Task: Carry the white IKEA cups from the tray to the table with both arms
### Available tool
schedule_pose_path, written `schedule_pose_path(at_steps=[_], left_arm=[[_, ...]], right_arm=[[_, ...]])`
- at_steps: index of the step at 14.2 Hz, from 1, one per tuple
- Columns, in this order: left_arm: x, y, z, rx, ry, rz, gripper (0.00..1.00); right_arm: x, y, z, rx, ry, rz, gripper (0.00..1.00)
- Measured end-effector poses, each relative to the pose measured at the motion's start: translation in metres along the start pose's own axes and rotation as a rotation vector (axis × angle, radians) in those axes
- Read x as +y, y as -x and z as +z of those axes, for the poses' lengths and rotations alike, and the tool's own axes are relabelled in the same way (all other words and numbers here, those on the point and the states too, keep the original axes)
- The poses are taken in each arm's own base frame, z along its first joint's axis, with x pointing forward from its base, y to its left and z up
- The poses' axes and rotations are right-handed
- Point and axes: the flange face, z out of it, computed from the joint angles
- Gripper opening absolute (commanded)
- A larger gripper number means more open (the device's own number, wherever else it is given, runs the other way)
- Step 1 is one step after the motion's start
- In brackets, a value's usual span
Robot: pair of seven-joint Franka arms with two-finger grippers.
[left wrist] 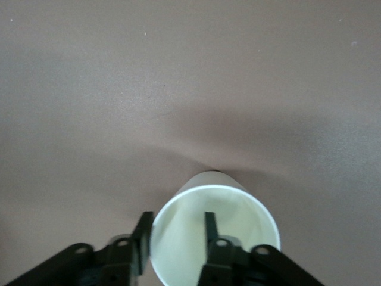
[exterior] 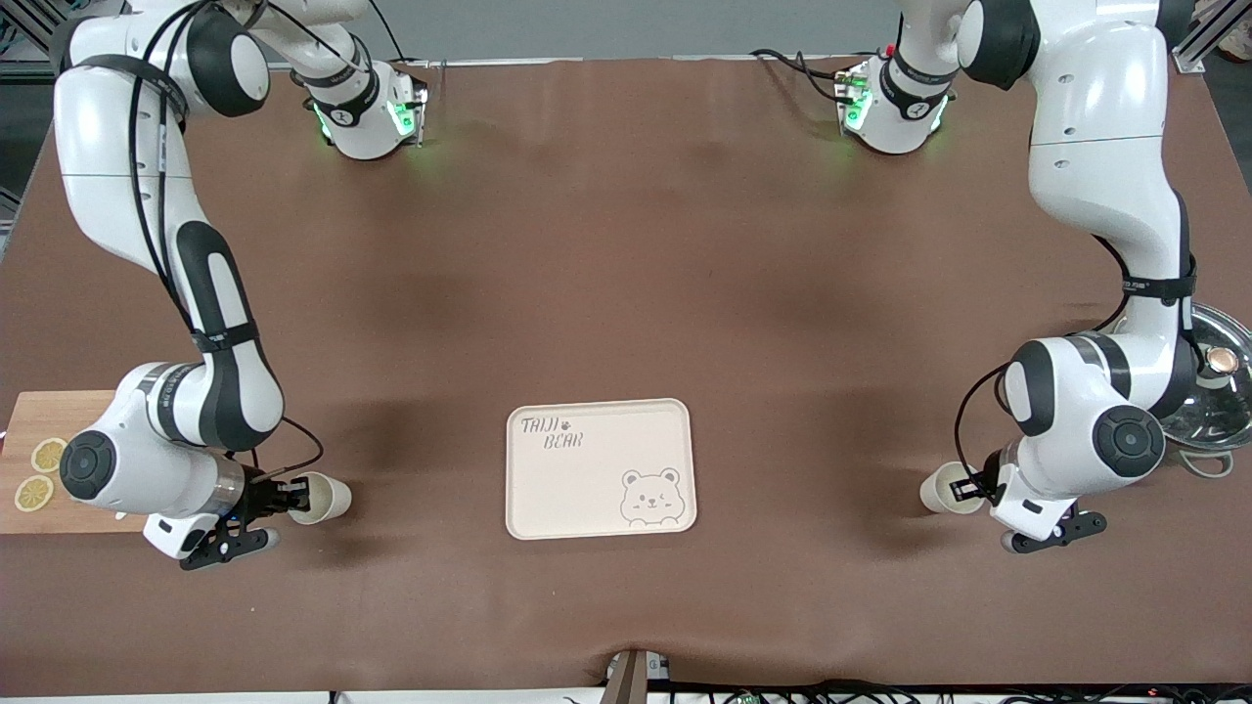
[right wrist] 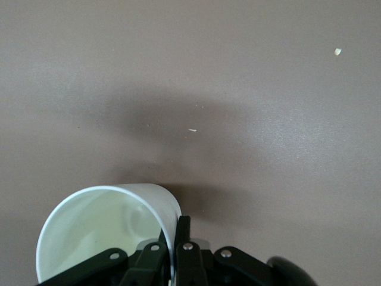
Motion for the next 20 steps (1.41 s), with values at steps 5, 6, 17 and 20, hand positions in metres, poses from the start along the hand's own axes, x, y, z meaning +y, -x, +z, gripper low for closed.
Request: schedule_pose_path(at_steps=[5, 6, 17, 20], left_arm=[[-0.001, -0.005, -0.012, 0.025, 0.007, 0.036, 1.00], [-0.001, -0.007, -0.019, 0.037, 0.011, 0.036, 1.00], [-0.016, 0.007, -0.188, 0.098, 0.069, 0.107, 1.00], [-0.024, 0.025, -0.235, 0.069, 0.081, 0.122, 1.00]], right_arm=[[0.000, 0.000, 0.000, 0.002, 0.000, 0.000, 1.00], [0.000, 0.000, 0.000, 0.002, 0.000, 0.000, 1.00], [-0.013, -0.005, -0.053, -0.079, -0.040, -0.011, 1.00], [-0.021, -0.008, -0.110, -0.132, -0.060, 0.042, 1.00]])
